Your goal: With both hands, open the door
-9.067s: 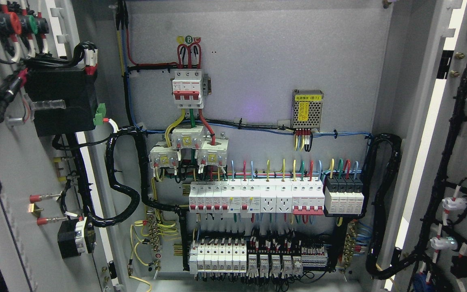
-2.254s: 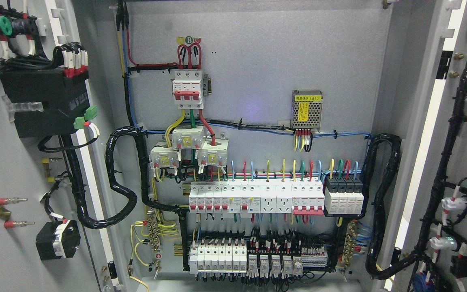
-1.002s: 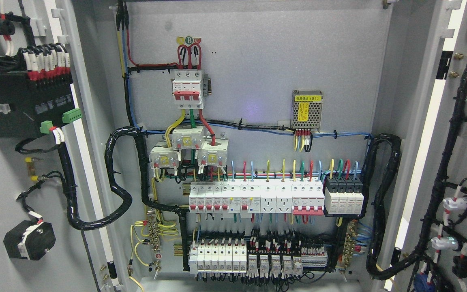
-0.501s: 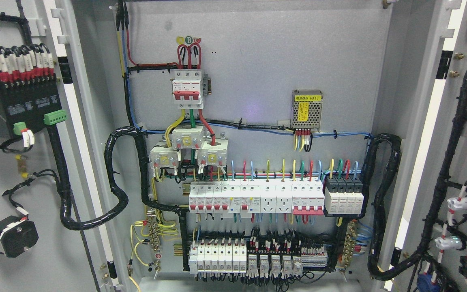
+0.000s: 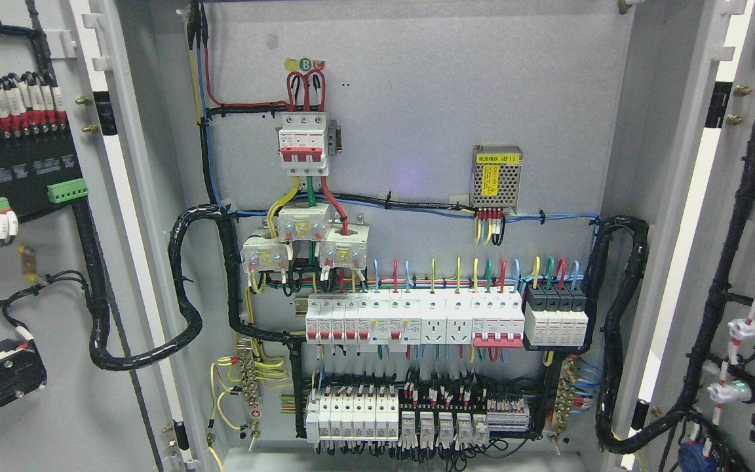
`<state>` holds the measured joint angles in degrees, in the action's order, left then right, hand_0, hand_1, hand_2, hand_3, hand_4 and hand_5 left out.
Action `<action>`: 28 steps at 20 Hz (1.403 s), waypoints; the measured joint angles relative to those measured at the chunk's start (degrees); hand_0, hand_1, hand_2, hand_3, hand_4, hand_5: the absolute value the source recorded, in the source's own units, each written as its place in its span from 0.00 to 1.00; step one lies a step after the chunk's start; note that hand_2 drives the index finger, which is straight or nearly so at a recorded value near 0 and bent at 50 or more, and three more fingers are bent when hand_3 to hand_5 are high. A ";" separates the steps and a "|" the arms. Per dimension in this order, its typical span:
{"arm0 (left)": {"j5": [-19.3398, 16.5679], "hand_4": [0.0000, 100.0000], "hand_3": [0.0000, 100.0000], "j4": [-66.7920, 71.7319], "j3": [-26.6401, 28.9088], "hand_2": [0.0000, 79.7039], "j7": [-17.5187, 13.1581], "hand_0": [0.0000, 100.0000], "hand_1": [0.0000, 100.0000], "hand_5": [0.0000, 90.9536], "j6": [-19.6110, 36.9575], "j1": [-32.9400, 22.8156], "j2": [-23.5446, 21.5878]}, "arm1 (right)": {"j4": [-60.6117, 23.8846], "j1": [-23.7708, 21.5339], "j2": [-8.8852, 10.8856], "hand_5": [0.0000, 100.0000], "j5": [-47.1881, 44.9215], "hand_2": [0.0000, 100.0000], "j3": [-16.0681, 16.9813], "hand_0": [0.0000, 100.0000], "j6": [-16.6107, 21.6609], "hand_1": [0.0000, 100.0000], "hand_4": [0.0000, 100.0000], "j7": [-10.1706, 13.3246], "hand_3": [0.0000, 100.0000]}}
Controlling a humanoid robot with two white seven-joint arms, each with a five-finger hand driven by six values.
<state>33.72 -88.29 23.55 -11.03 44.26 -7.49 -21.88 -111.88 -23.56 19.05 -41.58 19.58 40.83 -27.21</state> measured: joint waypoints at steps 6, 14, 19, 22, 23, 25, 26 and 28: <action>-0.33 0.00 0.00 8.80 0.29 0.00 -0.36 0.00 0.00 0.00 0.02 6.88 -1.76 | 0.40 -0.94 -0.25 0.00 -0.76 0.00 1.71 0.38 0.00 0.00 0.00 -0.06 0.00; -1.24 0.00 0.00 17.21 0.18 0.00 -0.50 0.00 0.00 0.00 0.02 12.50 -3.00 | 1.59 -1.36 -0.69 0.00 -1.78 0.00 3.28 0.38 -0.01 0.00 0.00 -0.07 0.00; -1.88 0.00 0.00 20.39 0.08 0.00 -0.57 0.00 0.00 0.00 0.04 14.04 -3.40 | 2.34 -1.43 -0.90 0.00 -2.63 0.00 4.21 0.38 -0.01 0.00 0.00 -0.07 0.00; -2.07 0.00 0.00 21.67 0.05 0.00 -0.75 0.00 0.00 0.00 0.04 14.58 -3.57 | 2.79 -1.45 -1.03 0.00 -2.96 0.00 4.78 0.38 -0.01 0.00 0.00 -0.07 0.00; -2.10 0.00 0.00 22.00 0.04 0.00 -0.77 0.00 0.00 0.00 0.04 14.67 -3.62 | 2.95 -1.46 -1.06 0.00 -3.19 0.00 4.98 0.38 -0.01 0.00 0.00 -0.07 0.00; -2.11 0.00 0.00 22.53 0.00 0.00 -0.75 0.00 0.00 0.00 0.04 14.75 -3.70 | 3.27 -1.52 -1.13 0.00 -3.78 0.00 5.33 0.38 -0.01 0.00 0.00 -0.07 0.00; -2.09 0.00 0.00 22.72 -0.03 0.00 -0.66 0.00 0.00 0.00 0.05 14.75 -3.76 | 3.40 -1.55 -1.16 0.00 -4.01 0.00 5.50 0.38 -0.01 0.00 0.00 -0.07 0.00; -2.04 0.00 0.00 22.86 -0.16 0.00 -0.60 0.00 0.00 0.00 0.04 14.63 -3.85 | 3.65 -1.59 -1.22 0.00 -4.43 0.00 5.80 0.38 0.00 0.00 0.00 -0.07 0.00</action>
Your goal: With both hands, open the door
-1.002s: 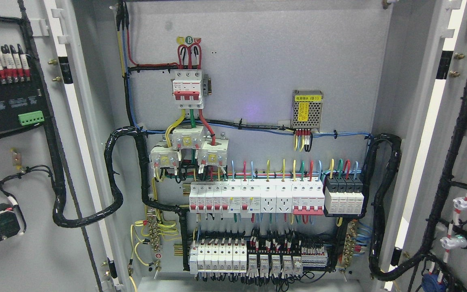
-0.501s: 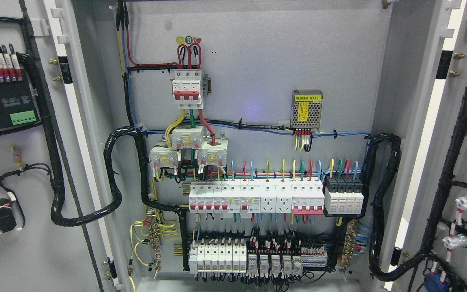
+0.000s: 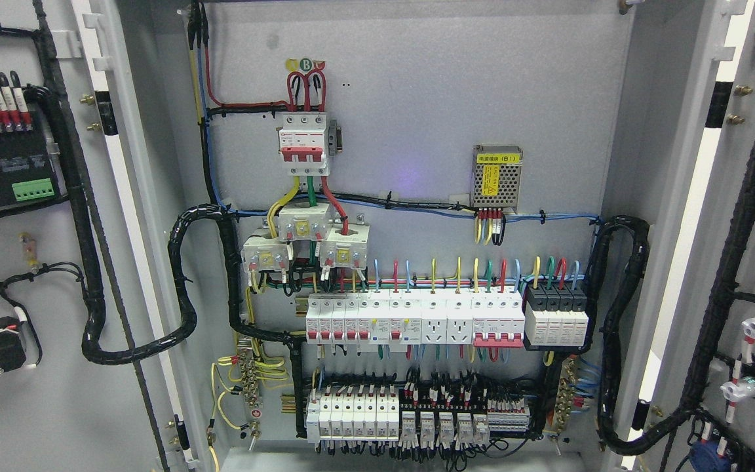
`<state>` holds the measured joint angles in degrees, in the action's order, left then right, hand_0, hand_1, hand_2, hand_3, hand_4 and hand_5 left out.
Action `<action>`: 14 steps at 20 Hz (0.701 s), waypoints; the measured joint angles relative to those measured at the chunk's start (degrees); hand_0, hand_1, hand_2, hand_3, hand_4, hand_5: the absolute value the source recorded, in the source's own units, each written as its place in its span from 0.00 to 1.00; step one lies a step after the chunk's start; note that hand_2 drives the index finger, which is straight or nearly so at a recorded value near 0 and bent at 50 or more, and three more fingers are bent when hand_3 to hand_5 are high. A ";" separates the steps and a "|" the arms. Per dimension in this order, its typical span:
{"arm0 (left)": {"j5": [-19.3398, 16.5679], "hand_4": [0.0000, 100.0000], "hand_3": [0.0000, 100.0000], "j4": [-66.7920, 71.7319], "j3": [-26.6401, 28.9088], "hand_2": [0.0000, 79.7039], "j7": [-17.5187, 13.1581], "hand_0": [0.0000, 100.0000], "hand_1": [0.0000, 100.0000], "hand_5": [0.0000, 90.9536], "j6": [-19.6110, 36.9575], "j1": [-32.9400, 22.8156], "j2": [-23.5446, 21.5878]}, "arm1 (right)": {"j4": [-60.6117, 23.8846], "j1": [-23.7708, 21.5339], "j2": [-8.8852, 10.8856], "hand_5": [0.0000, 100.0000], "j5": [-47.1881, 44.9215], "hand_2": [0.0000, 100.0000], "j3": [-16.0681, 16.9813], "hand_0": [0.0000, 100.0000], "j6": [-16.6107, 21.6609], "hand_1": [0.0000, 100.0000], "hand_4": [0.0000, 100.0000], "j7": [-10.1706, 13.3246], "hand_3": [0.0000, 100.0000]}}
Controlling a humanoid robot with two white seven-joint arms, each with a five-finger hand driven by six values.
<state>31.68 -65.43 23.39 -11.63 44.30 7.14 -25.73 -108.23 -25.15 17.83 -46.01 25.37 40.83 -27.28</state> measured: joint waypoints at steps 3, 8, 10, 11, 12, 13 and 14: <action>0.09 0.00 0.00 -0.56 -0.23 0.00 0.06 0.00 0.00 0.00 0.00 -1.01 -0.07 | 0.32 -0.07 -0.05 0.00 -0.41 0.00 0.34 0.38 0.03 0.00 0.00 0.00 0.00; 0.16 0.00 0.00 -3.69 -1.45 0.00 0.18 0.00 0.00 0.00 0.00 -4.30 0.10 | 1.03 -0.24 -0.12 0.00 -0.73 0.00 0.75 0.38 0.06 0.00 0.00 0.00 0.00; 0.17 0.00 0.00 -5.52 -2.29 0.00 0.26 0.00 0.00 0.00 0.00 -5.33 0.37 | 1.31 -0.27 -0.14 0.00 -0.83 0.00 0.88 0.38 0.07 0.00 0.00 -0.01 0.00; 0.16 0.00 0.00 -6.48 -2.76 0.00 0.30 0.00 0.00 0.00 0.00 -6.16 0.57 | 1.45 -0.30 -0.16 0.00 -0.91 0.00 0.99 0.38 0.07 0.00 0.00 -0.01 0.00; 0.14 0.00 0.00 -7.60 -3.29 0.00 0.30 0.00 0.00 0.00 0.00 -6.95 0.79 | 1.55 -0.31 -0.18 0.00 -1.14 0.00 1.09 0.38 0.07 0.00 0.00 -0.01 0.00; 0.10 0.00 0.00 -8.81 -3.90 0.00 0.31 0.00 0.00 0.00 0.00 -7.82 1.11 | 1.68 -0.35 -0.20 0.00 -1.48 0.00 1.20 0.38 0.07 0.00 0.00 -0.01 0.00; 0.03 0.00 0.00 -10.06 -4.47 0.00 0.32 0.00 0.00 0.00 0.00 -8.60 1.48 | 1.78 -0.37 -0.23 0.00 -1.86 0.00 1.30 0.38 0.07 0.00 0.00 -0.01 0.00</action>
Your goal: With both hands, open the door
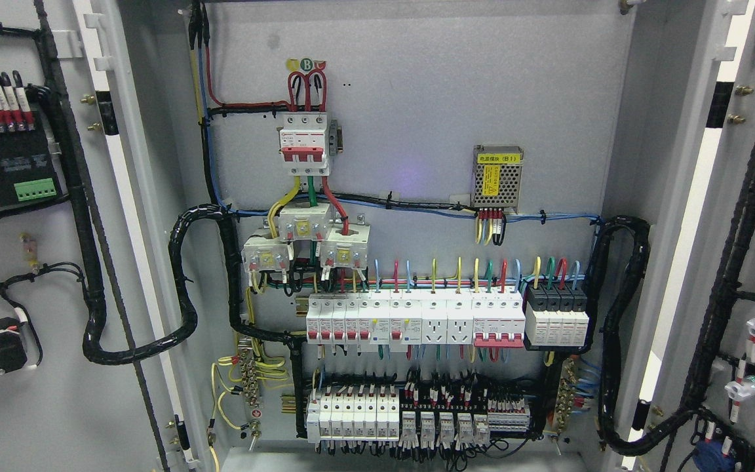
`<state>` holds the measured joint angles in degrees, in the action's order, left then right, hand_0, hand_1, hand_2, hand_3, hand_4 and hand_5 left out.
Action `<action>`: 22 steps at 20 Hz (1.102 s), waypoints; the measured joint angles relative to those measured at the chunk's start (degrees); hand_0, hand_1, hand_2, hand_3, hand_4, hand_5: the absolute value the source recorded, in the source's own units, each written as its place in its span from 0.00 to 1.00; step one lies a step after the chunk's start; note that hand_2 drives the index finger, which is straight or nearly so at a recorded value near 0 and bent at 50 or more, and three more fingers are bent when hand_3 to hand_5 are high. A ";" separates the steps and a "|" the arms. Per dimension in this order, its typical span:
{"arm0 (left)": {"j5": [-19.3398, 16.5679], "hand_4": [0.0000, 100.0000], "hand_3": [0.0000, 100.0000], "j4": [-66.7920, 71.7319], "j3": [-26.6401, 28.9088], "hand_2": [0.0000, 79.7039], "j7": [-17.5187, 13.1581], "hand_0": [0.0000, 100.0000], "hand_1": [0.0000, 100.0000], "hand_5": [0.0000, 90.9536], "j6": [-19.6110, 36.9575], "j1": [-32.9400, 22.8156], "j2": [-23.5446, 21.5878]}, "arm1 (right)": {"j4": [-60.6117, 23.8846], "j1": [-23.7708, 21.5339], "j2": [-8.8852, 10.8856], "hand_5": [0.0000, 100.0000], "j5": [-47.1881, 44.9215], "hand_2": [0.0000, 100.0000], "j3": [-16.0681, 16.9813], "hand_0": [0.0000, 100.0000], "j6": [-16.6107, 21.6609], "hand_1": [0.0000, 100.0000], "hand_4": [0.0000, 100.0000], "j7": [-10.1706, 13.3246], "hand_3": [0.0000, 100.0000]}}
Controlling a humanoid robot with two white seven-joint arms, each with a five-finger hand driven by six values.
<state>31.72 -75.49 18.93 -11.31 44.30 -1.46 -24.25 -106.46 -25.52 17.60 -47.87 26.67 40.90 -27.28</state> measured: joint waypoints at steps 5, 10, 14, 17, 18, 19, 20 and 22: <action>-3.32 0.00 0.00 -6.43 -3.52 0.00 0.23 0.00 0.00 0.00 0.00 -4.22 3.09 | 0.42 -0.21 -0.10 0.00 -1.27 0.00 0.36 0.38 0.00 0.00 0.00 -0.06 0.00; -9.64 0.00 0.00 -10.95 -7.58 0.00 -0.08 0.00 0.00 0.00 0.00 -8.00 7.32 | 0.38 -1.20 0.00 0.00 -1.81 0.00 0.14 0.38 0.43 0.00 0.00 0.10 0.00; -14.25 0.00 0.00 -13.36 -10.98 0.00 -0.16 0.00 0.00 0.00 0.00 -11.12 10.70 | -0.17 -1.73 0.41 0.00 -1.93 0.00 -0.94 0.38 0.75 0.00 0.00 0.15 0.00; -16.67 0.00 0.00 -14.60 -12.79 0.00 -0.18 0.00 0.00 0.00 0.00 -13.01 12.72 | -0.77 -1.90 0.97 0.00 -1.98 0.00 -2.20 0.38 1.25 0.00 0.00 0.40 0.00; -17.32 0.00 0.00 -14.97 -13.34 0.00 -0.23 0.00 0.00 0.00 0.00 -13.61 13.31 | -0.93 -1.88 1.13 0.00 -1.99 0.00 -2.66 0.38 1.43 0.00 0.00 0.41 0.00; -17.85 0.00 0.00 -15.33 -13.87 0.00 -0.31 0.00 0.00 0.00 0.00 -14.18 13.87 | -1.11 -1.82 1.31 0.00 -2.00 0.00 -3.09 0.38 1.68 0.00 0.00 0.35 0.00; -18.36 0.00 0.00 -15.60 -14.43 0.00 -0.31 0.00 0.00 0.00 0.00 -14.72 14.42 | -1.24 -1.76 1.51 0.00 -2.00 0.00 -3.45 0.38 1.83 0.00 0.00 0.22 0.00; -19.17 0.00 0.00 -16.03 -15.56 0.00 -0.27 0.00 0.00 0.00 0.00 -15.96 15.33 | -1.56 -1.60 1.87 0.00 -1.99 0.00 -4.21 0.38 2.00 0.00 0.00 0.09 0.00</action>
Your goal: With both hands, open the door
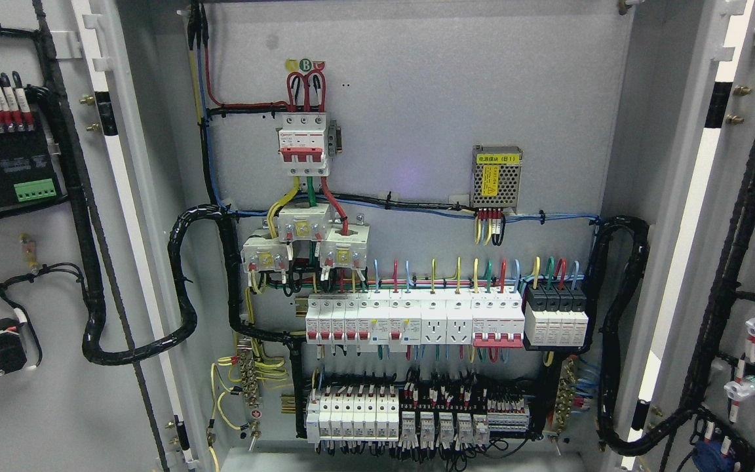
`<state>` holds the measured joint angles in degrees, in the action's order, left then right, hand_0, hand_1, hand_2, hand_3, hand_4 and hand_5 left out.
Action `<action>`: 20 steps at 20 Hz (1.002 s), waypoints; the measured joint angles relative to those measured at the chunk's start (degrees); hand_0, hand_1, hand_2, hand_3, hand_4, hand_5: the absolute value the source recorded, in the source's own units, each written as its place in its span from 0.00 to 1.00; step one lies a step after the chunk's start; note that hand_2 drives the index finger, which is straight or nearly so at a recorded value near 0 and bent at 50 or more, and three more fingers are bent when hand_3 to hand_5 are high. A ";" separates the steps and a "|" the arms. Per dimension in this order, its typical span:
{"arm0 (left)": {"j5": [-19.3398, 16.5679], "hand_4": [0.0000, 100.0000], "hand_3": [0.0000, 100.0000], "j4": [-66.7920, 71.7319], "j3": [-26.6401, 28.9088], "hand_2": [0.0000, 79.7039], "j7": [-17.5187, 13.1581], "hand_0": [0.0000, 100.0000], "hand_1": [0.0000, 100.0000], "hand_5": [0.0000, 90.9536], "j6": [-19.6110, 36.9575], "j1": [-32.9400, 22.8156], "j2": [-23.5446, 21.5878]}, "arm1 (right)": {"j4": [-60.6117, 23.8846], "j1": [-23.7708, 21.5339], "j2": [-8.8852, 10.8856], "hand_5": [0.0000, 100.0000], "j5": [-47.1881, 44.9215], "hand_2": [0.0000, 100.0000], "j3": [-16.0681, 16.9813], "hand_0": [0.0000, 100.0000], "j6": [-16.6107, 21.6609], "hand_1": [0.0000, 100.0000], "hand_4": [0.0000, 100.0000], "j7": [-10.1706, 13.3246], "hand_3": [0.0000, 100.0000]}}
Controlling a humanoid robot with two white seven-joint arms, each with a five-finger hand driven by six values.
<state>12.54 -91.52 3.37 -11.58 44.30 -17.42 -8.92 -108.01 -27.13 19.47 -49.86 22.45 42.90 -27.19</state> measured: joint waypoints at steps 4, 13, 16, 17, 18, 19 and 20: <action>-1.02 0.00 0.00 -0.14 -1.76 0.00 0.16 0.00 0.00 0.00 0.00 -2.05 1.65 | -0.54 0.34 0.65 0.00 0.19 0.00 -2.21 0.38 0.13 0.00 0.00 -0.16 0.00; -1.73 0.00 0.00 3.24 -2.78 0.00 0.39 0.00 0.00 0.00 0.00 -4.68 3.95 | 0.08 0.54 1.63 0.00 1.91 0.00 -12.15 0.38 -0.10 0.00 0.00 -0.44 0.00; -1.82 0.00 0.00 5.19 -3.22 0.00 0.53 0.00 0.00 0.00 0.00 -5.85 4.37 | 1.58 0.18 1.62 0.00 3.86 0.00 -16.57 0.38 -0.18 0.00 0.00 -0.55 0.00; -1.83 0.00 0.00 5.91 -3.42 0.00 0.51 0.00 0.00 0.00 0.00 -6.16 4.47 | 2.34 -0.16 1.54 0.00 4.36 0.00 -18.24 0.38 -0.21 0.00 0.00 -0.57 0.00; -1.85 0.00 0.00 6.75 -3.63 0.00 0.43 0.00 0.00 0.00 0.00 -6.43 4.57 | 3.21 -0.57 1.46 0.00 4.77 0.00 -19.83 0.38 -0.21 0.00 0.00 -0.60 0.00; -1.86 0.00 0.00 7.62 -3.80 0.00 0.33 0.00 0.00 0.00 0.00 -6.63 4.64 | 4.13 -1.00 1.37 0.00 5.13 0.00 -21.35 0.38 -0.21 0.00 0.00 -0.63 0.00; -1.87 0.00 0.00 8.65 -3.96 0.00 0.29 0.00 0.00 0.00 0.00 -6.82 4.72 | 5.15 -1.50 1.30 0.00 5.42 0.00 -22.80 0.38 -0.21 0.00 0.00 -0.63 0.00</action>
<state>10.67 -82.87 -0.59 -11.29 44.30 -24.24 -4.21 -102.87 -28.62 20.77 -44.45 -0.34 42.68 -27.83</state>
